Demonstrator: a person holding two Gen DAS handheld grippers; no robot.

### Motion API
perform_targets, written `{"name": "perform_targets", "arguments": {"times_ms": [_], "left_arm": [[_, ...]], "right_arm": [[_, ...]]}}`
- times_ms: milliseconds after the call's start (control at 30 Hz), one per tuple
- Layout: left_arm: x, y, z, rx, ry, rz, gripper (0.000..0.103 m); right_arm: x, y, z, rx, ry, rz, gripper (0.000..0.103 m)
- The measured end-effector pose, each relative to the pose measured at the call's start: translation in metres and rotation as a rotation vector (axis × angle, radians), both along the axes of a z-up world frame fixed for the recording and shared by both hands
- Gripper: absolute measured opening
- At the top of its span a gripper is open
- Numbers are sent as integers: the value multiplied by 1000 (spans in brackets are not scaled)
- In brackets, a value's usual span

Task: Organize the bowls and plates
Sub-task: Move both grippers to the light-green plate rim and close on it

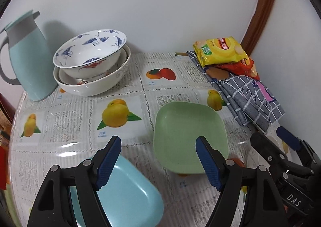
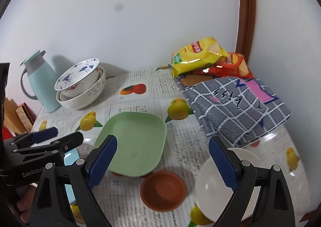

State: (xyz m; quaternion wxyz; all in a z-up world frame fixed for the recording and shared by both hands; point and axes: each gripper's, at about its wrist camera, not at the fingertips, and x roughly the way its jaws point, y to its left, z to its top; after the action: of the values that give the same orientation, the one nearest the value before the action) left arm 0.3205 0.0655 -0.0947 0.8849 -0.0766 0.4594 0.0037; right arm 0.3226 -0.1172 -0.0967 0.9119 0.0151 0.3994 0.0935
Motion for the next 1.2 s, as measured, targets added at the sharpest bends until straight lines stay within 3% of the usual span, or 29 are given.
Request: {"name": "perform_targets", "arguments": {"times_ms": [233, 300, 367, 467, 567, 700, 767, 900, 1033, 1200], "left_arm": [[26, -1, -16, 24, 19, -10, 75], [35, -1, -24, 10, 49, -26, 75], [44, -1, -33, -8, 90, -34, 74], [55, -2, -45, -7, 100, -35, 72], [64, -4, -55, -8, 122, -42, 62], [72, -5, -66, 10, 134, -48, 53], [74, -5, -72, -3, 152, -61, 45], [80, 0, -84, -42, 177, -55, 39], [81, 1, -87, -65, 166, -53, 36], [82, -1, -90, -49, 159, -61, 21]], "right_arm": [[30, 6, -18, 2, 57, -22, 89], [40, 6, -27, 14, 99, -38, 82], [50, 7, -38, 29, 141, -37, 64], [58, 10, -51, 22, 171, -40, 56], [60, 13, -58, 4, 162, -48, 56], [68, 17, -71, -13, 216, -40, 56], [69, 18, -75, -15, 221, -42, 56], [72, 20, -83, -2, 246, -49, 56], [73, 25, -90, -38, 253, -61, 50], [75, 33, -99, -74, 277, -46, 38]]}}
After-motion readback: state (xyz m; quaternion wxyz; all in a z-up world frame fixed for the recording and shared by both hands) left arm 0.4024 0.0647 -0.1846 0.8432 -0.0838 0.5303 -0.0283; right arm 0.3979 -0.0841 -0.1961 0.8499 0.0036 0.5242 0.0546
